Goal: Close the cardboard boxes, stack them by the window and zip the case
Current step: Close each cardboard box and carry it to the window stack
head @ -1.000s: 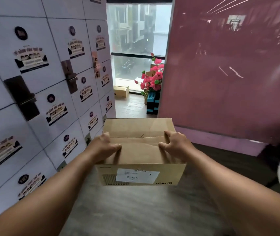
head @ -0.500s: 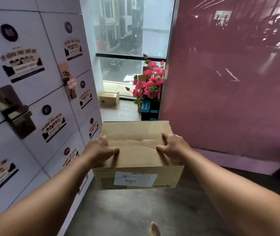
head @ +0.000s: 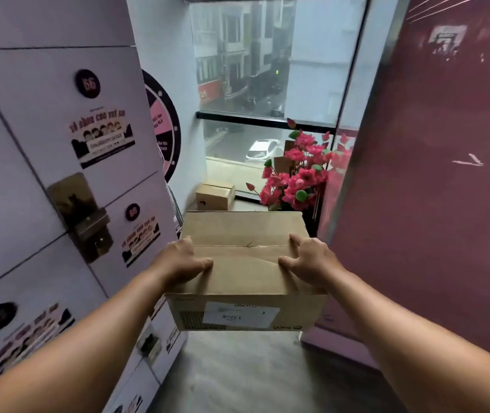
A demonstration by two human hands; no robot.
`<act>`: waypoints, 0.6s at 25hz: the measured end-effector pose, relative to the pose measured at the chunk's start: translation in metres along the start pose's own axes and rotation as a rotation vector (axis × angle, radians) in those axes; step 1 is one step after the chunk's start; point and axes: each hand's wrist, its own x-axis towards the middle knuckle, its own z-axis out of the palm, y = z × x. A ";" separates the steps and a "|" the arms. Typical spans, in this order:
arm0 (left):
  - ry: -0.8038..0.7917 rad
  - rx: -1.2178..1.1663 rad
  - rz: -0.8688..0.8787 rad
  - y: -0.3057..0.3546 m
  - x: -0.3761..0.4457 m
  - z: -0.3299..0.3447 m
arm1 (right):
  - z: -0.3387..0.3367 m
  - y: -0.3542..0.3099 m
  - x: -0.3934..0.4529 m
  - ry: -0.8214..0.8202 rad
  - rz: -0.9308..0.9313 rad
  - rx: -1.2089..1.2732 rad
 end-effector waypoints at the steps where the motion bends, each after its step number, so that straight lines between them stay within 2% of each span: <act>1: 0.001 0.000 -0.004 -0.001 0.032 -0.001 | 0.000 -0.002 0.032 -0.006 0.003 0.001; 10: 0.000 -0.060 0.051 0.006 0.306 -0.026 | -0.017 -0.032 0.286 0.017 0.068 0.025; 15: 0.009 -0.047 0.043 0.023 0.431 -0.030 | -0.030 -0.032 0.405 0.035 0.094 0.067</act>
